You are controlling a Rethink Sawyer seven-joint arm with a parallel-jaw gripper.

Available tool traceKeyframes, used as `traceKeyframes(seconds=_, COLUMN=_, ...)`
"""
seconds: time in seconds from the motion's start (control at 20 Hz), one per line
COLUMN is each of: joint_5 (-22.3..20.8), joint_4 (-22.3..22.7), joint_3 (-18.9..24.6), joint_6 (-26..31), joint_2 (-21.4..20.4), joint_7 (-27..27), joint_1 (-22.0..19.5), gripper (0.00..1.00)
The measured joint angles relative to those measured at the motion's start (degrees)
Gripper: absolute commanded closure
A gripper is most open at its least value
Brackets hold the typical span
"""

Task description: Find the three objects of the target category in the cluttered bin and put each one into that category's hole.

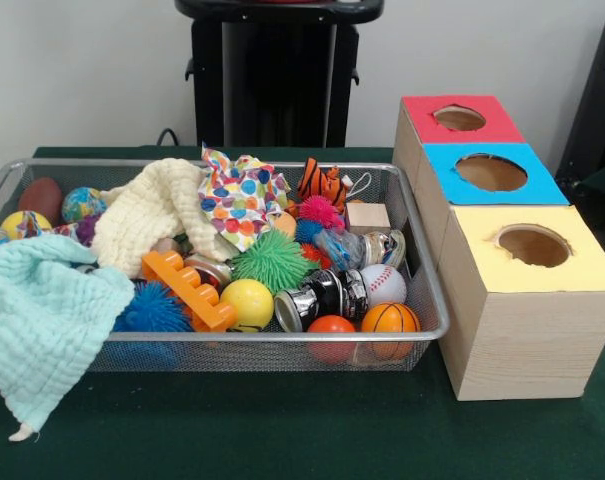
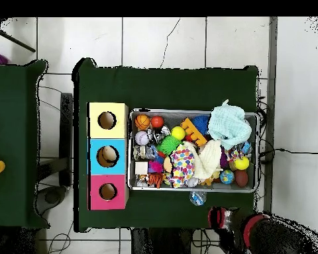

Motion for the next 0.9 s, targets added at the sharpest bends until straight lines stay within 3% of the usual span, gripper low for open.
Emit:
traceKeyframes(seconds=0.35, joint_5=-16.5, joint_4=-1.6, joint_3=-1.0, joint_6=0.3, joint_2=1.4, joint_7=0.0, joint_1=3.6, gripper=1.0)
traceKeyframes(seconds=0.75, joint_5=-23.5, joint_4=-2.0, joint_3=-3.4, joint_6=-1.0, joint_2=7.0, joint_7=0.1, joint_1=4.6, gripper=1.0)
traceKeyframes(seconds=0.9, joint_5=-26.8, joint_4=-3.0, joint_3=-6.2, joint_6=-3.2, joint_2=11.1, joint_7=0.3, joint_1=5.7, gripper=1.0)
